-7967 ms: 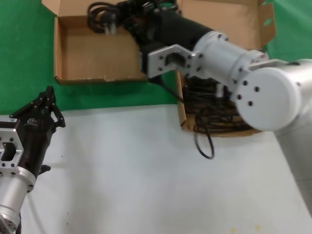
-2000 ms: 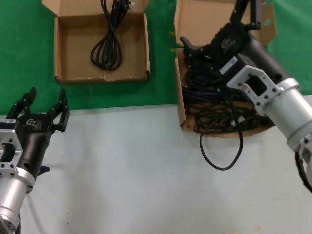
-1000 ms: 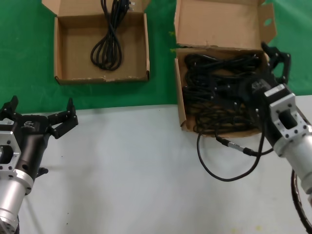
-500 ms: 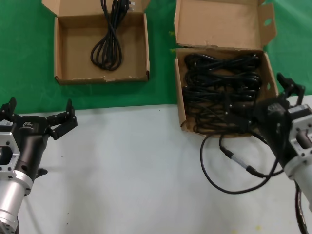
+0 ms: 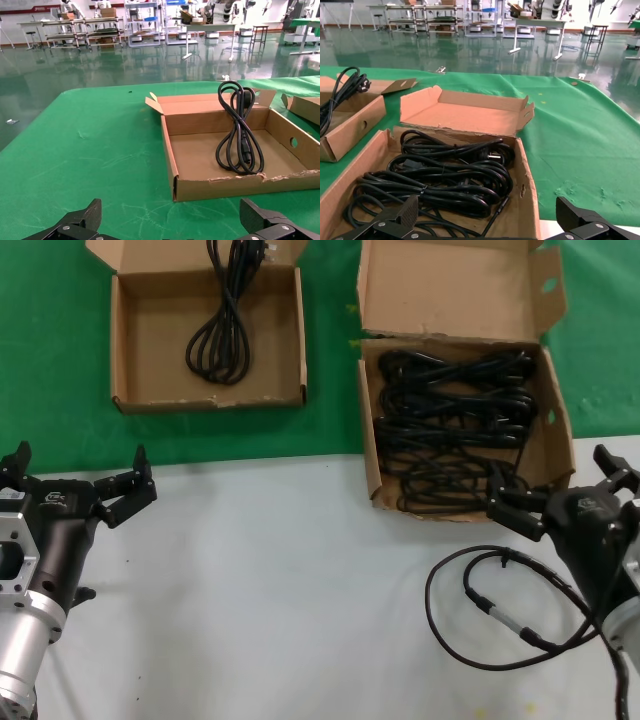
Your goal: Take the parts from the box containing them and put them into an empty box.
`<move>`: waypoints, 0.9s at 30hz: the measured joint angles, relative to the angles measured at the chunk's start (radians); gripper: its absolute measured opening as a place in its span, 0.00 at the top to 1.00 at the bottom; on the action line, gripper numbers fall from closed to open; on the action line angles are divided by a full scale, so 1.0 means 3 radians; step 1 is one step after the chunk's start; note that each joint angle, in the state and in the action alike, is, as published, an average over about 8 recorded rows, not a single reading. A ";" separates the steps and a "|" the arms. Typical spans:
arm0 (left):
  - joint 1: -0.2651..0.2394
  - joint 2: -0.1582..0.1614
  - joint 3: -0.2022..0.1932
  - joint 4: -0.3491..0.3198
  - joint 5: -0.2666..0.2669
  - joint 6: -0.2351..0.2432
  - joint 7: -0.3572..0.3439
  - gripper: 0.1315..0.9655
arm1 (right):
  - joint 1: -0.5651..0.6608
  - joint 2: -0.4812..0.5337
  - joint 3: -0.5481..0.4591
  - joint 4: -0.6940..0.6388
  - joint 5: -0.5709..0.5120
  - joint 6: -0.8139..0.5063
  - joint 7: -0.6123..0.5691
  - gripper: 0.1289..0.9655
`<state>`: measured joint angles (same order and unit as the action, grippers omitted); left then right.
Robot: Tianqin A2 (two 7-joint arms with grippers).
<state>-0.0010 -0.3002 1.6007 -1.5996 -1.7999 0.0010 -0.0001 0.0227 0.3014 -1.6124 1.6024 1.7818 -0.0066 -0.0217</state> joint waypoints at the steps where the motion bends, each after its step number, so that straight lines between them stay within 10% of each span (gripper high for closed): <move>1: 0.0000 0.0000 0.0000 0.0000 0.0000 0.0000 0.0000 0.00 | -0.0007 0.0000 0.0004 -0.0001 0.0006 0.0002 0.0007 0.00; 27: 0.0001 0.0000 0.0000 0.0000 0.0000 -0.0001 0.0000 0.00 | -0.0015 -0.0001 0.0008 -0.0002 0.0012 0.0005 0.0015 0.00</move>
<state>-0.0008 -0.3002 1.6005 -1.5997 -1.7999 0.0008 0.0000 0.0180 0.3012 -1.6098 1.6019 1.7855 -0.0052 -0.0173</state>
